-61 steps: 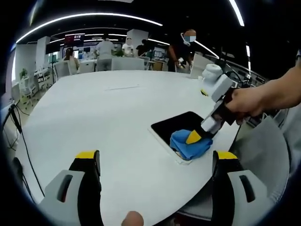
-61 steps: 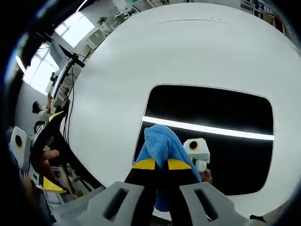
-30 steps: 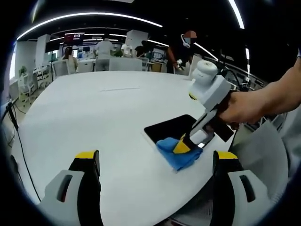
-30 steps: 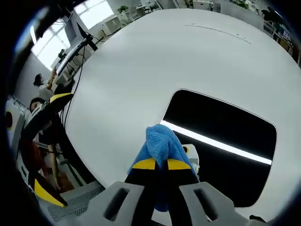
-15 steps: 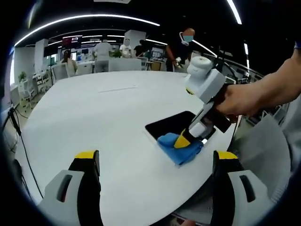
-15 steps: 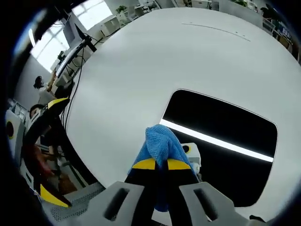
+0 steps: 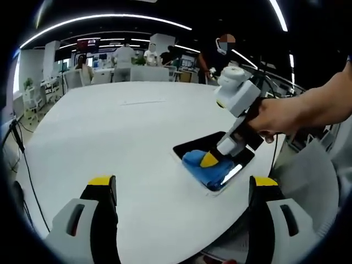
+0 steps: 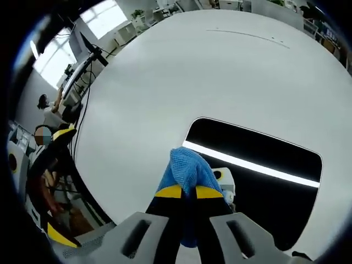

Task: Wipe the mirror surface with the cleaning cloth until all visible marks leave the cleaned area.

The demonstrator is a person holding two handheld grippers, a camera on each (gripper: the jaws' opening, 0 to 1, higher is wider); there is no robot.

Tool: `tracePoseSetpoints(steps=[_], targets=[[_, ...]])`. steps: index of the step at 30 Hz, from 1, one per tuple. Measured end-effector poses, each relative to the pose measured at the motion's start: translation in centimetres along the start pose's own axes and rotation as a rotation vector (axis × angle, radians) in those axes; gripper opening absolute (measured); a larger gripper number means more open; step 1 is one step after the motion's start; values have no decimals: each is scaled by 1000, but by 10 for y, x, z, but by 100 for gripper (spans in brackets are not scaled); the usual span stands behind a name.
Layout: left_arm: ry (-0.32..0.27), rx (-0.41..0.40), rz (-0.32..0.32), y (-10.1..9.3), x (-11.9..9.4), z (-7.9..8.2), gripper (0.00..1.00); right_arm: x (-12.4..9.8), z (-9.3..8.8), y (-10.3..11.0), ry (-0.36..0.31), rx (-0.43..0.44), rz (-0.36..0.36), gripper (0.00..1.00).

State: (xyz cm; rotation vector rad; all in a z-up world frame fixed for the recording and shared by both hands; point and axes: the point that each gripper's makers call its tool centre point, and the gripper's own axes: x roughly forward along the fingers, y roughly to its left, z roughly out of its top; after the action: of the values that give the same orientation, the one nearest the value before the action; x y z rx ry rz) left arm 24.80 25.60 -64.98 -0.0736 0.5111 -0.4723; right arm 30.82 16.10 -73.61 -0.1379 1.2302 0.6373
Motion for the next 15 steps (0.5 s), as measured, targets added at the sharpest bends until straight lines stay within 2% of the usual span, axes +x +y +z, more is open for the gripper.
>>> tracePoseSetpoints(steps=[8, 15], targets=[[-3, -22, 5, 5, -2, -1, 99, 6, 17, -6, 2, -27, -17, 0], [-5, -28, 10, 10, -4, -5, 99, 11, 30, -13, -6, 5, -23, 0]])
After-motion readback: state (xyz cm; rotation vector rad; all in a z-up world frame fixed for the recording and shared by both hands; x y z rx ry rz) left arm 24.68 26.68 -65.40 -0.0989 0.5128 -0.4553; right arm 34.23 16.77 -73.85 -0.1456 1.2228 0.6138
